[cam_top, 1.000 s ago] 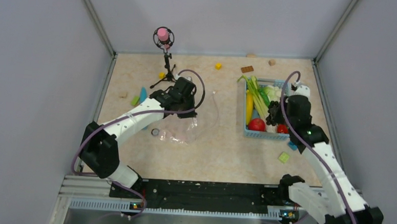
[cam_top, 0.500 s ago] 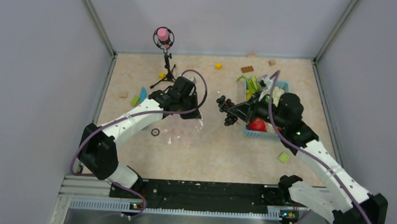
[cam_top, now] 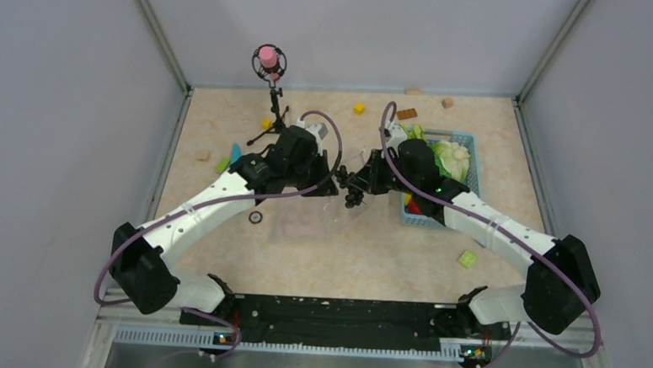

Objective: Place the food in the zip-top bag and seal the zipper
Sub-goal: Place the fake fruit in the zipper food storage bag, then pick up the fake vegetable from the bin.

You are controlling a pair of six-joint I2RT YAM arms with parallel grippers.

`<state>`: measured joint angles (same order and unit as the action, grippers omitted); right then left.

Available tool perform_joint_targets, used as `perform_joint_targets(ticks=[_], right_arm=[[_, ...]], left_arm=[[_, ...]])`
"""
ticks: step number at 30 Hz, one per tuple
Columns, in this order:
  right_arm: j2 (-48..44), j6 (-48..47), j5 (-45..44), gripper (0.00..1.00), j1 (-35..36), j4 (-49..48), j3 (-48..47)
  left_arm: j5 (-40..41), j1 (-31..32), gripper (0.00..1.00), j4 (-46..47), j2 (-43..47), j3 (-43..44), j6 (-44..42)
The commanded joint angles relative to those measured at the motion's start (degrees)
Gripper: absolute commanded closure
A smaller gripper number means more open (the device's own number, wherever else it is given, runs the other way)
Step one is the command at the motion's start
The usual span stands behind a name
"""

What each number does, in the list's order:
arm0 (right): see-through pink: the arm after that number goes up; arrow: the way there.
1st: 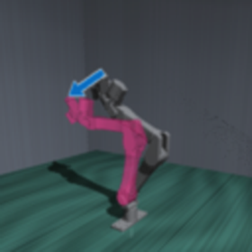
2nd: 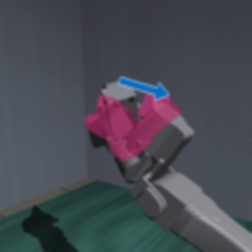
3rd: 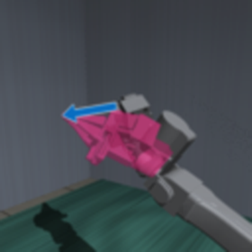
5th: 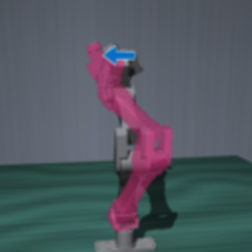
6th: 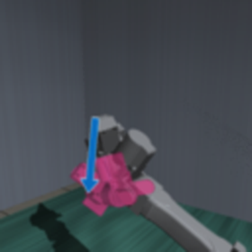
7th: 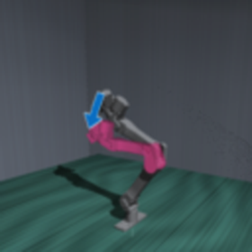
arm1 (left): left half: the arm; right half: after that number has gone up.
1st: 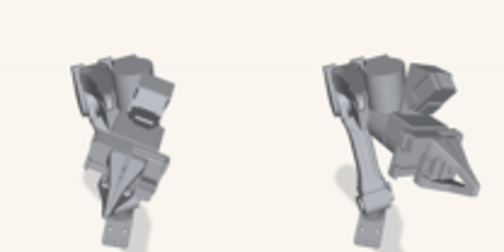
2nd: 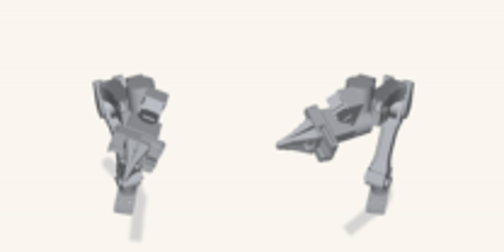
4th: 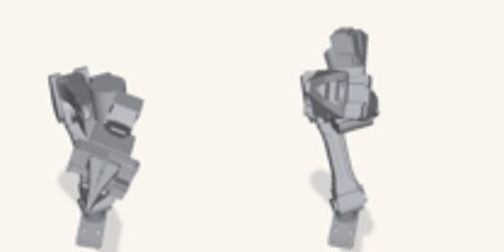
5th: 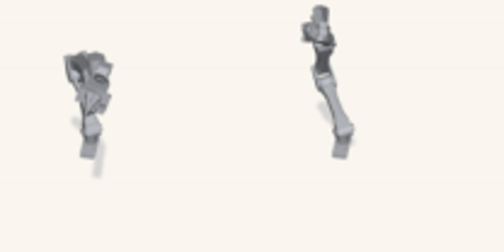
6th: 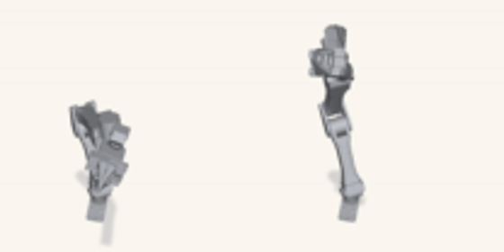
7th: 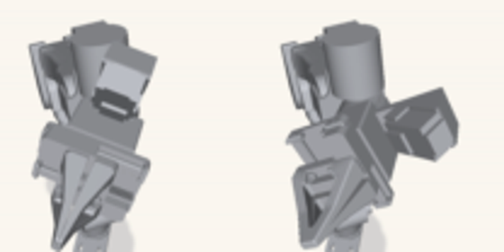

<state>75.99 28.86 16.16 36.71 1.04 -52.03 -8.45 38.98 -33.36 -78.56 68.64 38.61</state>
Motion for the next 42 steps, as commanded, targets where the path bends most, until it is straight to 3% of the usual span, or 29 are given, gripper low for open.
perform_joint_targets(ticks=[1,7,10,12,14,17,21,24,27,30,35,42], right_arm=[[0.6,4.5,-9.9,1.00,2.2,-0.4,-6.5],[0.4,6.6,-18.6,0.90,3.4,0.4,-9.4],[0.3,4.2,-22.7,0.77,4.0,4.5,-9.9],[0.2,1.5,-24.3,0.60,4.0,6.6,-10.0],[-0.6,-3.6,-20.5,0.44,3.9,6.7,-9.8],[-2.4,-13.2,-9.8,0.35,4.0,4.5,-8.6],[-5.9,-19.4,-1.4,0.26,4.0,2.4,-6.9],[-9.3,-20.4,-3.6,0.19,3.9,1.4,-6.1],[-12.8,-19.9,-11.5,0.11,3.6,1.7,-5.0],[-15.3,-18.9,-17.2,0.08,0.1,3.3,-3.6],[-15.5,-15.7,-10.1,0.07,-14.5,5.1,-1.9],[-3.0,-27.5,-22.5,0.09,-21.1,4.2,-3.5]], left_arm=[[-3.8,1.9,1.00,3.4,3.4,3.4,-2.2],[-3.6,3.5,1.00,3.3,4.5,4.5,-2.5],[-0.1,3.5,1.00,2.0,5.8,4.8,-2.6],[4.4,3.5,1.00,0.4,7.2,5.0,-2.9],[9.9,3.5,1.00,0.9,9.1,3.7,-2.8],[17.0,3.3,1.00,1.7,11.1,1.3,-2.4],[18.4,2.5,1.00,1.5,11.5,0.8,-2.8],[18.8,2.0,1.00,1.5,11.0,0.7,-3.1],[18.9,1.5,1.00,1.4,10.2,0.5,-3.1],[19.0,1.0,1.00,1.3,9.6,0.1,-3.1],[19.0,0.4,1.00,2.4,8.9,-1.2,-3.6],[16.8,-0.8,1.00,3.1,7.9,-2.3,-4.0]])
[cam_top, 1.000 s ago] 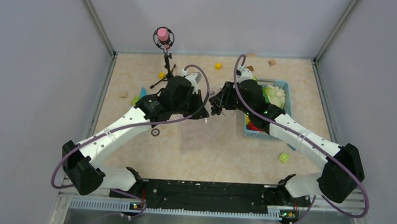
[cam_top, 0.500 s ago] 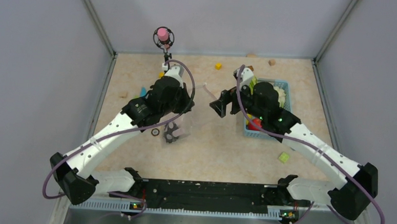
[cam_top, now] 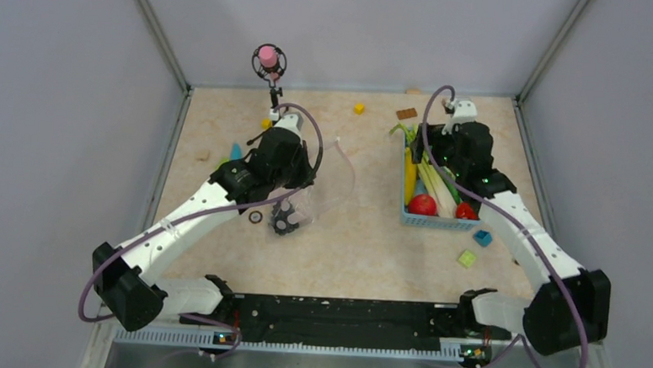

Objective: Place the food in the zip-top bag and seal the zipper
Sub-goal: Pick up the fake vegetable from the bin.

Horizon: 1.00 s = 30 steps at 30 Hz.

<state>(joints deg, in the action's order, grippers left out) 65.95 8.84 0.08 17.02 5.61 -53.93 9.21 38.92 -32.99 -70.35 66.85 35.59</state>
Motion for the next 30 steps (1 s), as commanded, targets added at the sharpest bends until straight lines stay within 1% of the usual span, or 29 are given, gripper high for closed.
perform_joint_targets(ticks=[1,3,5,8,10,14,19,23,26,30], right_arm=[[9.7,-8.4,-7.7,0.10,-2.0,0.1,-2.9],[15.4,-10.8,-11.2,0.16,-3.0,2.1,-6.6],[21.0,-12.3,-12.8,0.24,-3.6,4.2,-10.3],[27.5,-12.8,-14.0,0.31,-3.7,6.8,-14.2],[30.4,-12.9,-14.6,0.36,-3.7,7.2,-15.7],[33.5,-12.3,-15.1,0.52,-3.7,7.7,-17.0],[33.7,-11.3,-17.6,0.65,-3.7,7.6,-16.6],[31.3,-10.8,-20.1,0.81,-3.7,8.6,-16.1],[27.1,-10.3,-20.4,0.85,-3.6,8.4,-14.6],[20.3,-10.1,-21.3,0.85,-3.6,7.4,-11.7]], left_arm=[[-1.1,-0.8,1.00,2.9,-0.3,-0.7,-1.0],[-1.6,-0.9,1.00,3.2,-0.4,-1.2,-1.0],[-1.8,-1.0,1.00,3.7,-0.3,-1.6,-1.1],[-1.8,-1.2,1.00,3.7,-0.3,-1.8,-1.1],[-1.9,-1.2,1.00,4.0,-0.2,-2.0,-1.1],[-2.0,-1.4,1.00,4.2,-0.2,-2.2,-1.1],[-2.9,-1.4,1.00,4.6,-0.6,-2.4,-1.1],[-3.4,-1.5,1.00,4.9,-0.8,-2.4,-1.0],[-3.6,-1.5,1.00,5.0,-0.9,-2.5,-0.9],[-4.1,-1.5,1.00,5.0,-1.2,-2.4,-0.7]])
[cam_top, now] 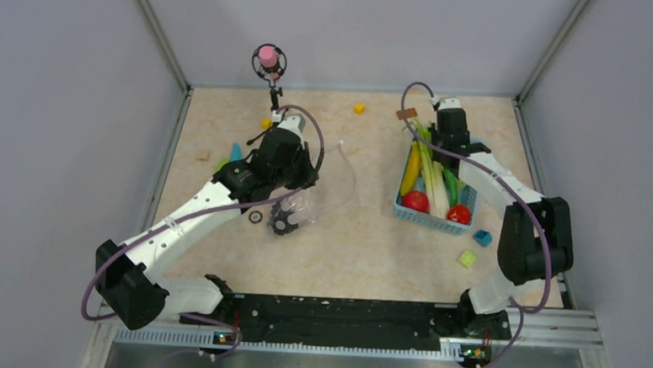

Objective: Place the food in the zip-top bag and seal the zipper
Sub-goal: Pick up the fake vegetable from the bin.

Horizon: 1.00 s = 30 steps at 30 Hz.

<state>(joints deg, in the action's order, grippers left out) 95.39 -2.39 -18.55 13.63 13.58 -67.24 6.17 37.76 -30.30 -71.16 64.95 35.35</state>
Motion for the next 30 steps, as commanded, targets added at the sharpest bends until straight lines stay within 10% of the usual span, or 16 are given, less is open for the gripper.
perform_joint_targets(ticks=[1,22,30], right_arm=[[-10.7,1.1,-2.9,0.85,-0.2,-0.7,2.2],[-42.8,6.6,25.0,0.94,0.7,-44.8,21.0],[-42.9,10.9,31.8,0.97,21.1,-57.8,22.9]], left_arm=[[-1.2,-0.3,1.00,2.4,-0.4,-0.6,-0.3],[-4.5,-0.3,1.00,2.7,-2.0,0.7,2.9],[-4.9,-0.3,1.00,2.4,-2.1,0.7,3.8]])
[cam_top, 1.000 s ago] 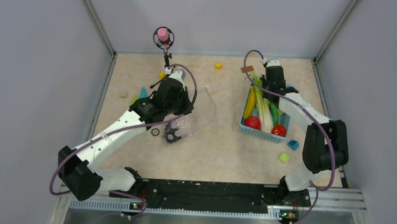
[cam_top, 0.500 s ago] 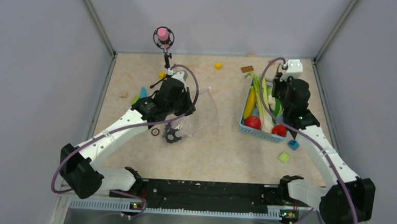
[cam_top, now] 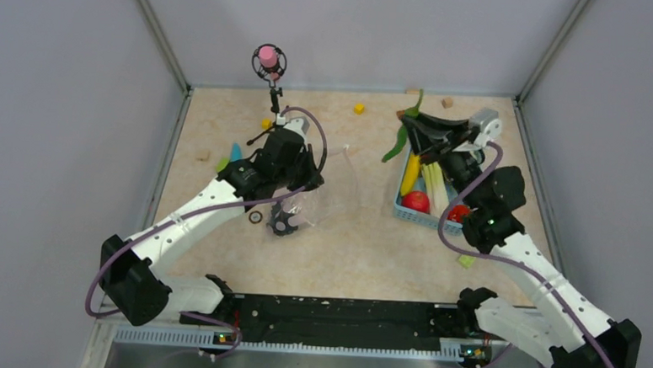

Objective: Place the food in the zip-top bag and seal the zipper
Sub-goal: Pick up the fake vegetable from the bin, then place the fake vegetable in the zipper food storage bag.

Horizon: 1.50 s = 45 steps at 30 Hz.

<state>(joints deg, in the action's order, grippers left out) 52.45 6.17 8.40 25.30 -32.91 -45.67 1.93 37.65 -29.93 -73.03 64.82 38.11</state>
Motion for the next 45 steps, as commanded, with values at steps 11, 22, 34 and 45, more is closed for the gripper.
perform_joint_targets(ticks=[11,22,34,45], right_arm=[[13.2,1.0,-3.1,0.99,25.1,-32.5,9.0],[22.9,8.8,-23.7,0.99,32.2,-34.9,15.8],[29.4,35.9,-41.1,1.00,32.3,-4.8,6.1],[30.8,25.7,-46.8,1.00,33.4,-34.1,9.6]], left_arm=[[-4.4,-0.2,1.00,2.3,2.4,-0.8,2.2],[-3.2,-0.2,1.00,2.3,4.6,-1.8,2.4],[-4.2,-0.2,1.00,3.9,3.1,-2.2,2.3],[-7.4,-0.2,1.00,3.8,4.3,-2.6,3.0]])
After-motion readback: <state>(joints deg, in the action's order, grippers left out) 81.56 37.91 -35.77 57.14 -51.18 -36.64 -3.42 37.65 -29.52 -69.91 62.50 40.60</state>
